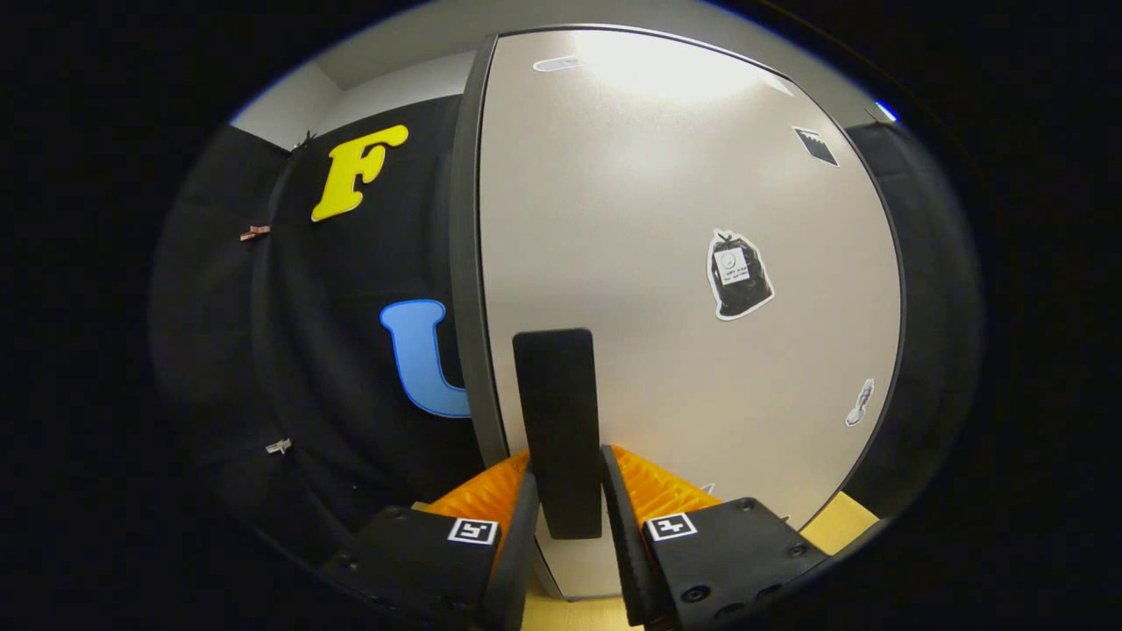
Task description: Open the shoe cabinet door, grab the shoes and put them into the shoe cabinet, then close the shoe cabinet door.
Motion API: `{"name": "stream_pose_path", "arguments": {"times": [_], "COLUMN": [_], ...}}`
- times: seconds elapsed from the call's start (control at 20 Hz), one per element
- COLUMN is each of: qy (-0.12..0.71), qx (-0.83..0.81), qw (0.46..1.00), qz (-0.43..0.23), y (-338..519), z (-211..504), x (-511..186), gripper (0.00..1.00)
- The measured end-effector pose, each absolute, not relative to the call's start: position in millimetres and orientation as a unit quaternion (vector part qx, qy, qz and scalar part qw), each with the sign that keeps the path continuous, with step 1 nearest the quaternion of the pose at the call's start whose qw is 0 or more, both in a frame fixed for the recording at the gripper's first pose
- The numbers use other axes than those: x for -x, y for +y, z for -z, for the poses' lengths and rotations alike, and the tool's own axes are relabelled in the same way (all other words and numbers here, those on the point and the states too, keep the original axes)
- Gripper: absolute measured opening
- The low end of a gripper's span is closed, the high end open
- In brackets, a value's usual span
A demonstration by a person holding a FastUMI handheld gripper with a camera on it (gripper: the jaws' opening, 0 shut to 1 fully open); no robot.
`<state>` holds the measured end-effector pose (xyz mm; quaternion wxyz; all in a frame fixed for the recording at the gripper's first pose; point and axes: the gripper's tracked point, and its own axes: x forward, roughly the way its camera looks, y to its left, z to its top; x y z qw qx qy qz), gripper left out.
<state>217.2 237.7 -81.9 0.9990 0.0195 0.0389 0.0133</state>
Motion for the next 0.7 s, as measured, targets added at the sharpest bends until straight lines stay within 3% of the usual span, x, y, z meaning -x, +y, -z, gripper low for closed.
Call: {"name": "stream_pose_path", "arguments": {"times": [0.1, 0.2, 0.5, 0.7], "qy": [0.022, 0.018, 0.022, 0.027], "qx": [-0.009, 0.011, 0.015, 0.012], "qw": [1.0, 1.0, 0.999, 0.999], "qz": [-0.01, 0.0, -0.018, -0.031], "y": [239.5, 237.0, 238.9, 238.2], "z": [72.6, 74.5, 75.3, 73.8], "x": [-215.6, -217.5, -215.0, -200.1], "gripper": [0.49, 0.37, 0.2, 0.2]}}
